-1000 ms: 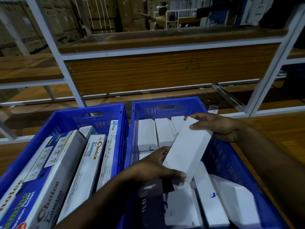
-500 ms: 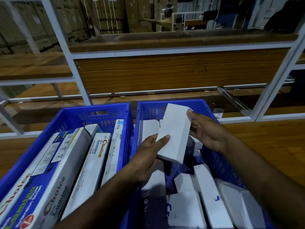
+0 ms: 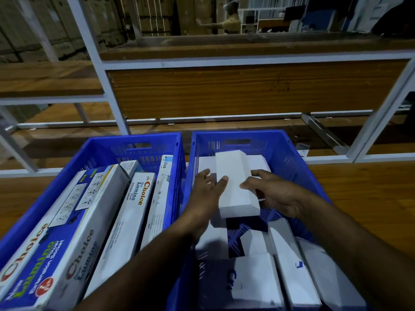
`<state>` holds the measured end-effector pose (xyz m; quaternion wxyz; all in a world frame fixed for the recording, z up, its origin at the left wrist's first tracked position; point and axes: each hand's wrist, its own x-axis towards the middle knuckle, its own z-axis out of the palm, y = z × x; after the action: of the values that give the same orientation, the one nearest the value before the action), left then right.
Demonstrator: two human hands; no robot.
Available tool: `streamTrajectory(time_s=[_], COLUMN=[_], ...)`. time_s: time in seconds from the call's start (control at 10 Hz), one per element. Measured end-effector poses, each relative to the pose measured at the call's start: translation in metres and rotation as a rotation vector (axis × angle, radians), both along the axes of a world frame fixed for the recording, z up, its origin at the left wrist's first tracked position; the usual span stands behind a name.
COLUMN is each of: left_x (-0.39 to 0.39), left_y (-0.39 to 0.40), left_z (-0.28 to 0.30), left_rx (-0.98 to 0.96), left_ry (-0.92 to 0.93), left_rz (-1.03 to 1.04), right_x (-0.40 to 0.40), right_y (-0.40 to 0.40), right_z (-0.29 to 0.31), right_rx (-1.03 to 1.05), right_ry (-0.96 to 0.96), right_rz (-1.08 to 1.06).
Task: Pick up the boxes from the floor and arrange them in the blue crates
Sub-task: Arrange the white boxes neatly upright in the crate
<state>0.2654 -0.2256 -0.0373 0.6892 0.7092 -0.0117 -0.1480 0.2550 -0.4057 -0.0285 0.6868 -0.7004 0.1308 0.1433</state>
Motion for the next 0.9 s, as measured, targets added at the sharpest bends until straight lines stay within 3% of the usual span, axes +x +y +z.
streamTrajectory(time_s=[0.1,0.3,0.4,0.7,0.8,0.9], left_x=[0.008,0.010,0.013,0.022,0.023,0.022], left_y=[0.002,0.001,0.002,-0.005,-0.006,-0.007], left_z=[-0.004,-0.001,-0.002,-0.010,-0.014,-0.015], left_rx=[0.004,0.025,0.063,0.202,0.261,0.280], left_ry=[-0.040,-0.025,-0.049,0.101,0.086,0.101], left_rz=[0.061,0.060,0.041,-0.012,-0.035,-0.050], right_x=[-0.005,-0.013,-0.013,-0.018,-0.019,-0.017], right_y=[0.001,0.012,0.019,0.043,0.050,0.059], right_z=[-0.006,-0.014,-0.018,-0.027,-0.029,-0.046], right_rx=[-0.029,-0.068,-0.076,-0.025,-0.077,-0.279], right_ry=[0.154,0.300,0.309,0.354,0.341,0.287], right_rz=[0.147,0.246,0.267,0.236,0.200,0.219])
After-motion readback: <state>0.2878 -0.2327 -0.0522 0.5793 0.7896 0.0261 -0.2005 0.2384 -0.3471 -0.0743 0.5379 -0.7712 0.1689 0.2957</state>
